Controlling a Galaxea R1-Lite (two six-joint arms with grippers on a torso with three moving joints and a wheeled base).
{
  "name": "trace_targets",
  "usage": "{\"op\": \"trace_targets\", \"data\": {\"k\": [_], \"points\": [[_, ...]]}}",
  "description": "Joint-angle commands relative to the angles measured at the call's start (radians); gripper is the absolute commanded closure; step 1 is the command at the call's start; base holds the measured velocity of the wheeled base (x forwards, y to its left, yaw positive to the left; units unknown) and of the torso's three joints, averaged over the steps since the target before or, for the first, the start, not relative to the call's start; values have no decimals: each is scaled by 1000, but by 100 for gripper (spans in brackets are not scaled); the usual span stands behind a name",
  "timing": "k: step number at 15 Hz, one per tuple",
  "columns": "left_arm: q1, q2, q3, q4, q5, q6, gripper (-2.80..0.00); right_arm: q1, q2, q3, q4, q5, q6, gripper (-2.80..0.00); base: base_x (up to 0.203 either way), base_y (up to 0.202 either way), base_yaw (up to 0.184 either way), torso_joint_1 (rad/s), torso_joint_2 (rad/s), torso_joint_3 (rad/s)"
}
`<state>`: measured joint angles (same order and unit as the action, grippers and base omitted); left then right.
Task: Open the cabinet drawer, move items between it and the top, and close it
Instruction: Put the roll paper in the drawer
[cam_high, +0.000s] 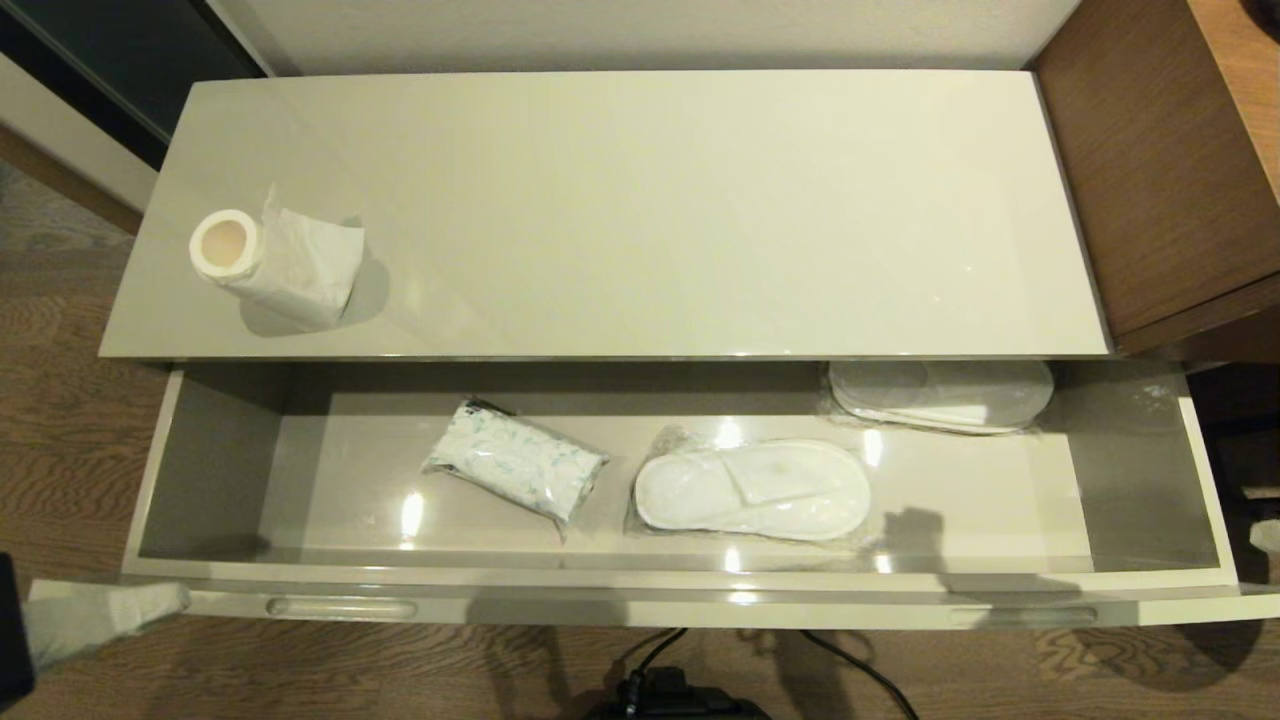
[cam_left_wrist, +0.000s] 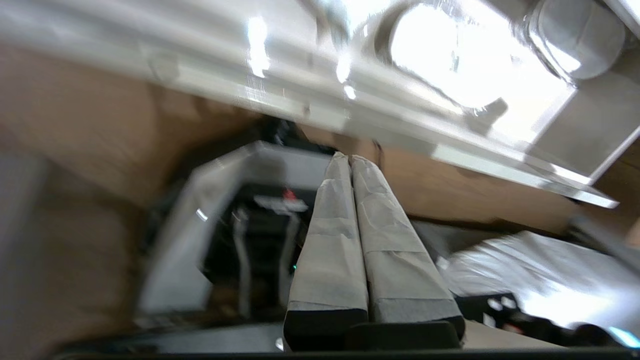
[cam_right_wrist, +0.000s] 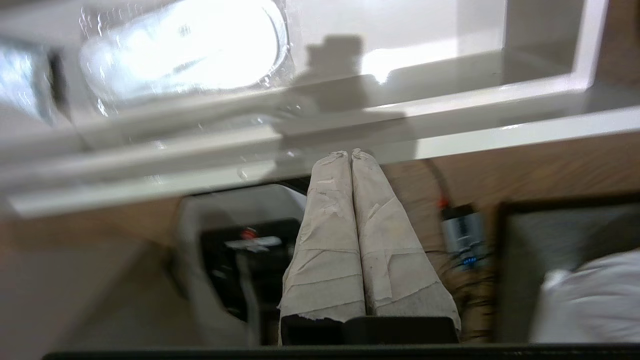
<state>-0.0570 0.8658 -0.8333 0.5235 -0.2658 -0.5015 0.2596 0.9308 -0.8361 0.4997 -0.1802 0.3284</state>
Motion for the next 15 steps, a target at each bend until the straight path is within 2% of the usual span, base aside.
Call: {"op": "trace_targets", "data": {"k": [1,4,6,8,11,13,15], "points": [[0,-27,-76,65,37,26,0,2,-84,-16,55,-2,-56,0,0,0,0,0,0,0],[0,-47,-74,79,43,27,0,2,-160,-44,138,-5,-67,0,0,0,0,0,0,0],[0,-57,-79,87,45,26,0,-10,-249,-116,275,-36,-65,0,0,0,0,0,0,0],[0,-54,-96,93,56,25,0,-89,-299,-172,401,-74,-34,0,0,0,0,0,0,0],[2,-59,-99,98,56,23,0,-172,-476,-169,569,-60,-45,0,0,0,0,0,0,0],[2,-70,-95,101,56,21,0,-310,-566,-127,641,9,-117,0,0,0,0,0,0,0],[2,-74,-90,99,57,21,0,-406,-623,-71,646,108,-240,0,0,0,0,0,0,0]]}}
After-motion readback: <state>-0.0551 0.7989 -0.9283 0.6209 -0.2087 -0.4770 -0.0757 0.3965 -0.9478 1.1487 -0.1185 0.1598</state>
